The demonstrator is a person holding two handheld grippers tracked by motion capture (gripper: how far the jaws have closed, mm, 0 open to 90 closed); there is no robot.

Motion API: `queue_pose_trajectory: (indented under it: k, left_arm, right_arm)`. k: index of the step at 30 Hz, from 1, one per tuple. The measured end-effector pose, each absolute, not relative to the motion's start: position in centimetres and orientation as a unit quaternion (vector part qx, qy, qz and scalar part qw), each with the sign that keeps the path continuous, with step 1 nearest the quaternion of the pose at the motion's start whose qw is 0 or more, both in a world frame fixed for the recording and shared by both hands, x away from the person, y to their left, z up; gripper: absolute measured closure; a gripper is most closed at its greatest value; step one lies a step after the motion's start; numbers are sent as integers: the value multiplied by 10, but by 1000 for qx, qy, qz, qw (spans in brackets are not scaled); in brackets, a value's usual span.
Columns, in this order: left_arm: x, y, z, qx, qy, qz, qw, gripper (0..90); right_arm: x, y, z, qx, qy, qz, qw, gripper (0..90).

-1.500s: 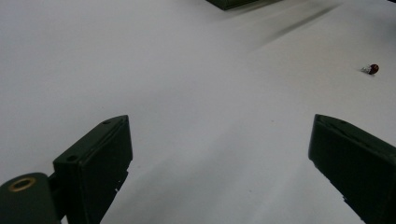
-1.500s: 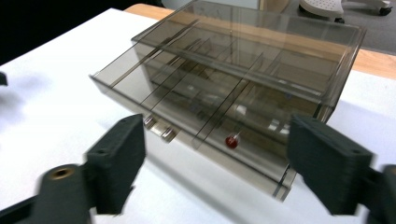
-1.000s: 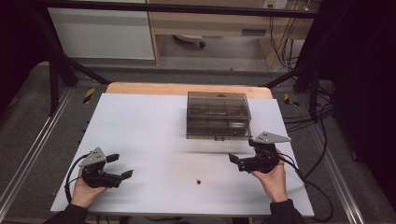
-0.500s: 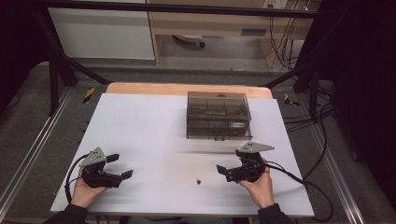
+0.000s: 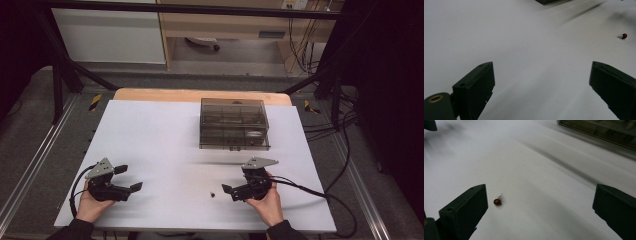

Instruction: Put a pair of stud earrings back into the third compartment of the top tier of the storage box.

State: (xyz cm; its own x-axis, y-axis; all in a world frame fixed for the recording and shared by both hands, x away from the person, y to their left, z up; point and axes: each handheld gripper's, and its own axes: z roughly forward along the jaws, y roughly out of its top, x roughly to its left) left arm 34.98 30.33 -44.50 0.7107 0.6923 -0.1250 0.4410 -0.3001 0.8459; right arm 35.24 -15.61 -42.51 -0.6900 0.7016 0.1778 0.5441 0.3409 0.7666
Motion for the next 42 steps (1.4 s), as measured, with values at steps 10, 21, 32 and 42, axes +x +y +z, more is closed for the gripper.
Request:
queue_pose_trajectory:
  k: [10, 21, 32, 42]
  left_arm:
    - [350, 303, -445, 795, 356, 133, 472, 64]
    - [350, 303, -445, 795, 357, 133, 472, 63]
    - [350, 303, -445, 795, 356, 133, 472, 64]
    - [350, 303, -445, 795, 357, 133, 472, 64]
  right_arm:
    - [348, -131, -435, 355, 834, 415, 79, 63]
    - [342, -111, -443, 315, 856, 403, 71, 296]
    - [341, -107, -447, 300, 864, 399, 61, 584]
    - [342, -106, -450, 300, 869, 392, 49, 717]
